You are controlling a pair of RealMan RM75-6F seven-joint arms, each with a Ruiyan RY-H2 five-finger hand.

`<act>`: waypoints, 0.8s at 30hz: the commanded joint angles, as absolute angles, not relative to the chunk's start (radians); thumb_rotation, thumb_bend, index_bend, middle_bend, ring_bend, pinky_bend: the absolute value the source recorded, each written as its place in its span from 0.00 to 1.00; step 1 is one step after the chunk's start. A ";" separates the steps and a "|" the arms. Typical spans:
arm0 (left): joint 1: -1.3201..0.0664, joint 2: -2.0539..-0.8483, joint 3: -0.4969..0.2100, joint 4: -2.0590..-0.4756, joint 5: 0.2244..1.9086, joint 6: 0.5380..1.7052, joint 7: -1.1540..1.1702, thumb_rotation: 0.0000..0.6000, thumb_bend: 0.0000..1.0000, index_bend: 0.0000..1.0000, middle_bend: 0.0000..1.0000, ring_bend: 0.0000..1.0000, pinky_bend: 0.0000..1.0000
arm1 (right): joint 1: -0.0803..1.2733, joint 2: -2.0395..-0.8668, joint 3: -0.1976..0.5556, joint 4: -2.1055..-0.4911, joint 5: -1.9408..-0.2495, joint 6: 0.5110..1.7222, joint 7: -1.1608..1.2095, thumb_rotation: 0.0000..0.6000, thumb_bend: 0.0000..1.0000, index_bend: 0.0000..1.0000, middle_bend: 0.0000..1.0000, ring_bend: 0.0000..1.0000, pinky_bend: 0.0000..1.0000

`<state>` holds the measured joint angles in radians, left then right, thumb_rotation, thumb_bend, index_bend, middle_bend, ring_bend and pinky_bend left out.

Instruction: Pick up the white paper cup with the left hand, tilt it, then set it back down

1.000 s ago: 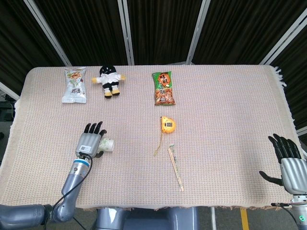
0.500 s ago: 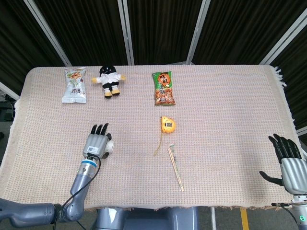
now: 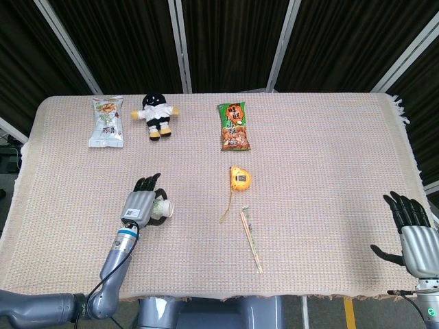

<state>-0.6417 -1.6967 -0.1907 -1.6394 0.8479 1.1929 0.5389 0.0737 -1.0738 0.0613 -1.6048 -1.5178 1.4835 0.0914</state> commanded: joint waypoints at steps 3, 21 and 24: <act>-0.579 -1.719 -0.237 -1.649 1.000 1.137 0.164 1.00 0.20 0.41 0.00 0.00 0.00 | 0.074 -1.074 0.061 -1.604 -1.516 1.482 0.091 1.00 0.00 0.00 0.00 0.00 0.00; -0.535 -1.730 -0.190 -1.452 1.118 1.030 -0.136 1.00 0.20 0.41 0.00 0.00 0.00 | 0.080 -1.082 0.060 -1.603 -1.512 1.468 0.071 1.00 0.00 0.00 0.00 0.00 0.00; -0.524 -1.712 -0.182 -1.448 1.123 1.022 -0.153 1.00 0.20 0.41 0.00 0.00 0.00 | 0.079 -1.081 0.059 -1.605 -1.513 1.470 0.070 1.00 0.00 0.00 0.00 0.00 0.00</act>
<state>-0.5282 -1.7180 -0.1860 -1.4495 1.1199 1.0261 -0.1475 0.0790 -1.0811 0.0593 -1.6047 -1.5127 1.4697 0.0695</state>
